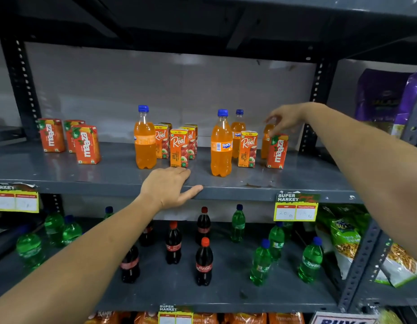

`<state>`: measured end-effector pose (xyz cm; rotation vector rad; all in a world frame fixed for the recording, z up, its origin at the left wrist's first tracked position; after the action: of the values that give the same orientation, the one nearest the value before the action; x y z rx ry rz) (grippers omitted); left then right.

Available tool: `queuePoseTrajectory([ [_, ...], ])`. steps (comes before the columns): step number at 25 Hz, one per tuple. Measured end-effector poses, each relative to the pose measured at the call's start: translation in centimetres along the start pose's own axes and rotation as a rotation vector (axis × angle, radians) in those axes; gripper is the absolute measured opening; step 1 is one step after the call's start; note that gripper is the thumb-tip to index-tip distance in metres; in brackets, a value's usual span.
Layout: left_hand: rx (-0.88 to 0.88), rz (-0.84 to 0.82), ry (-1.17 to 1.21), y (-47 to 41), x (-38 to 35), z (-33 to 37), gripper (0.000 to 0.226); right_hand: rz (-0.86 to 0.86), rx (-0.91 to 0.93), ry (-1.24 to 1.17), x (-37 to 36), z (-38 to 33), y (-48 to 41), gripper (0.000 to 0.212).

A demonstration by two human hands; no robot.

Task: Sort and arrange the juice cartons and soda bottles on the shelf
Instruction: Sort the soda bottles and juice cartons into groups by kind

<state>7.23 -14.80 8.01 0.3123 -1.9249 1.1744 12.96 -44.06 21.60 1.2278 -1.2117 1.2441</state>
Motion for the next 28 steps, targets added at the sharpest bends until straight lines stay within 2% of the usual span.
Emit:
queuePoseTrajectory([
  [2,-0.007,-0.004,0.002,0.0,0.0,-0.1,0.086,-0.088,-0.022,-0.020,-2.1,0.7,-0.6,0.058],
  [7,-0.034,-0.030,0.043,0.1,-0.2,-0.5,0.083,-0.080,0.045,-0.031,-1.6,0.2,-0.6,0.017],
  [10,-0.049,-0.032,0.036,0.5,-0.1,-1.1,0.082,-0.140,0.025,-0.101,-1.0,-0.5,1.2,0.015],
  [15,-0.023,-0.040,0.038,2.2,0.5,-4.3,0.092,-0.184,-0.007,-0.166,-0.5,-4.4,5.3,0.026],
  [22,-0.041,-0.052,0.073,8.3,2.4,-11.7,0.094,-0.246,0.014,-0.162,-0.8,-17.4,7.8,0.028],
  [28,0.040,-0.065,-0.006,14.4,4.2,-25.8,0.092,-0.212,0.114,-0.188,-1.0,-33.4,4.2,0.029],
])
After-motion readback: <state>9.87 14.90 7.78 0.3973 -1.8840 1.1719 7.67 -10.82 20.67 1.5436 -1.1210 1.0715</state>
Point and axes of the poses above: each hand's wrist, its own y-axis away from the middle knuckle, its own x-axis out of the back of the hand, z = x × y, the point moved 9 cm from there along -y, towards the middle knuckle, and after that the axes turned 3 degrees about y, right-handed, at the moved point
